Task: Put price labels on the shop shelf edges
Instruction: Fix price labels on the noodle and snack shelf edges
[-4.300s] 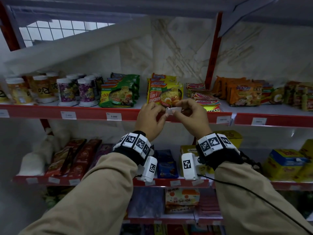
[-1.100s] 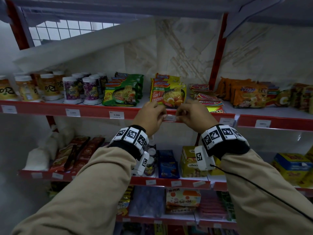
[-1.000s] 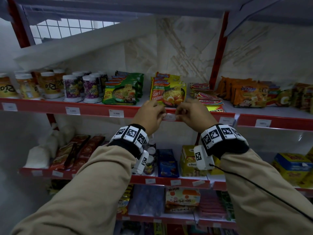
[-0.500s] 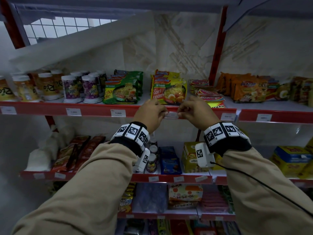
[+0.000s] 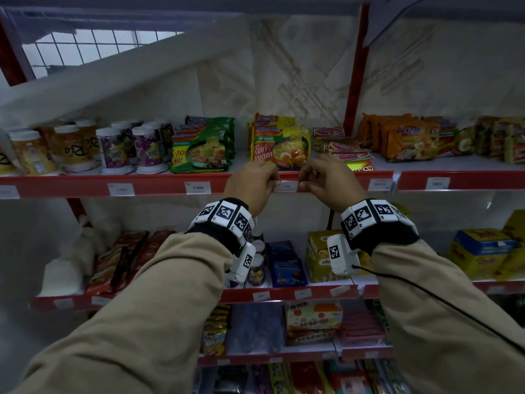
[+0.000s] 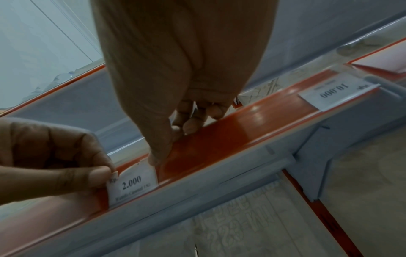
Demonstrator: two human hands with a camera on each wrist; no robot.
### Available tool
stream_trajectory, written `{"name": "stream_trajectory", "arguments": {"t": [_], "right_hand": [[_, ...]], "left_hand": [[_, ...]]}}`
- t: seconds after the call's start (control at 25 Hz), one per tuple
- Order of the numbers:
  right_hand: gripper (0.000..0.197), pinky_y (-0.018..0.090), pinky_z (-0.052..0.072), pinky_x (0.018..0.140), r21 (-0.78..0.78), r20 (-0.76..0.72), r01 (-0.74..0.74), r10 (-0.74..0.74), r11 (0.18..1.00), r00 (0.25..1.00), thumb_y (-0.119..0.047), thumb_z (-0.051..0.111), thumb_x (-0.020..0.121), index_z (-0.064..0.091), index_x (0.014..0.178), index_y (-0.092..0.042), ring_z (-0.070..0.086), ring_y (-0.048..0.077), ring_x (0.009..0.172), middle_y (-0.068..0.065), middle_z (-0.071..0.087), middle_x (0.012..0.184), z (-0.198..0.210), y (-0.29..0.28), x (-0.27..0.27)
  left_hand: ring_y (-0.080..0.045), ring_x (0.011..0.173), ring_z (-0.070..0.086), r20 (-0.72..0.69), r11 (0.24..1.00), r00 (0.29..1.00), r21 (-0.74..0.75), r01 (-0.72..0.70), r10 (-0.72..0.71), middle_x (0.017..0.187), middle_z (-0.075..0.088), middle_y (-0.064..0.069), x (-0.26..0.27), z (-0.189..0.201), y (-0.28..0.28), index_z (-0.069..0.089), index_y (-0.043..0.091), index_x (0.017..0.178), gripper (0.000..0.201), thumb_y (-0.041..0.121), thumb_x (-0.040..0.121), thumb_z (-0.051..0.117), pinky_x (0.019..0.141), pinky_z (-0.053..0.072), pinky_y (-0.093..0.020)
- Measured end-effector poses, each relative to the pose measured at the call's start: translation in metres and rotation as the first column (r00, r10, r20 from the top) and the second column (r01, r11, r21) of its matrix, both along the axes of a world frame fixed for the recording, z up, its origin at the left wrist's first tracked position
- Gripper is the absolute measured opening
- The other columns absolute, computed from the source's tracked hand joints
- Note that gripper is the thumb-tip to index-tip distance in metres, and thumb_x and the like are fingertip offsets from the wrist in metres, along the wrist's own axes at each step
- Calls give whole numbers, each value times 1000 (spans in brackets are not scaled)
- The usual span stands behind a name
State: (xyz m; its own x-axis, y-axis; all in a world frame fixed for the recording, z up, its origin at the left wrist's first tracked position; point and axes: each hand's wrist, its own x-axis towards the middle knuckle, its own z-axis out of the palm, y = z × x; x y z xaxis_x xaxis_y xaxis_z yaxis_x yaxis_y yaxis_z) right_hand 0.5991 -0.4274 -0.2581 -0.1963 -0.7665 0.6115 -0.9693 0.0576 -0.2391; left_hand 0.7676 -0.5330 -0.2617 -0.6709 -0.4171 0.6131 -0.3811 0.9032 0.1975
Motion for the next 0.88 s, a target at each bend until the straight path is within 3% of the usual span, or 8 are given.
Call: {"name": "stream_trajectory", "arguments": {"t": [0.16, 0.28, 0.4, 0.52, 0.64, 0.88], "right_hand": [[18, 27, 34, 71, -36, 33, 5, -4, 999, 999, -12, 77, 73, 66, 88, -16, 49, 22, 89, -3, 53, 85, -2, 6, -5], [17, 29, 38, 74, -27, 12, 49, -48, 998, 999, -17, 78, 74, 67, 87, -17, 50, 21, 92, 0, 58, 88, -1, 12, -14], [18, 33, 40, 78, -39, -13, 105, -105, 994, 994, -24, 79, 73, 68, 86, -18, 51, 21, 92, 1, 61, 89, 1, 23, -25], [20, 41, 42, 83, -27, -36, 160, -161, 987, 986, -30, 78, 73, 67, 86, -20, 49, 24, 97, -1, 60, 90, 4, 38, -39], [22, 45, 42, 84, -31, -68, 205, -207, 978, 976, -35, 77, 74, 67, 86, -20, 48, 26, 100, 2, 59, 95, 2, 56, -57], [29, 42, 39, 83, -108, -151, 286, -300, 952, 942, -32, 79, 70, 68, 92, -16, 44, 33, 103, 10, 54, 105, -3, 83, -95]], "left_hand": [[-28, 86, 57, 18, 990, 999, -138, -32, 35, 101, 59, -9, 3, 0, 3, 69, 7, 97, 19, 22, 92, 58, 66, 46, -38], [-30, 83, 57, 9, 947, 995, -309, -88, 95, 88, 65, -9, 3, 2, 5, 73, 8, 86, 16, 20, 87, 62, 65, 44, -36], [-31, 82, 54, -43, 933, 995, -345, -104, 95, 84, 66, -10, -1, 8, 7, 72, 8, 82, 9, 16, 80, 67, 65, 43, -35], [-31, 92, 52, 36, 954, 997, -295, -60, 73, 99, 62, -10, -14, 12, 12, 67, 11, 96, 20, 10, 77, 63, 72, 44, -38], [-25, 102, 49, 96, 963, 992, -264, -49, 77, 107, 58, -5, -37, 11, 28, 64, 17, 107, 29, 25, 79, 62, 82, 43, -38], [-26, 107, 47, 141, 959, 990, -282, 28, 12, 114, 55, -6, -94, -1, 68, 56, 16, 126, 44, 31, 85, 61, 89, 39, -37]]}}
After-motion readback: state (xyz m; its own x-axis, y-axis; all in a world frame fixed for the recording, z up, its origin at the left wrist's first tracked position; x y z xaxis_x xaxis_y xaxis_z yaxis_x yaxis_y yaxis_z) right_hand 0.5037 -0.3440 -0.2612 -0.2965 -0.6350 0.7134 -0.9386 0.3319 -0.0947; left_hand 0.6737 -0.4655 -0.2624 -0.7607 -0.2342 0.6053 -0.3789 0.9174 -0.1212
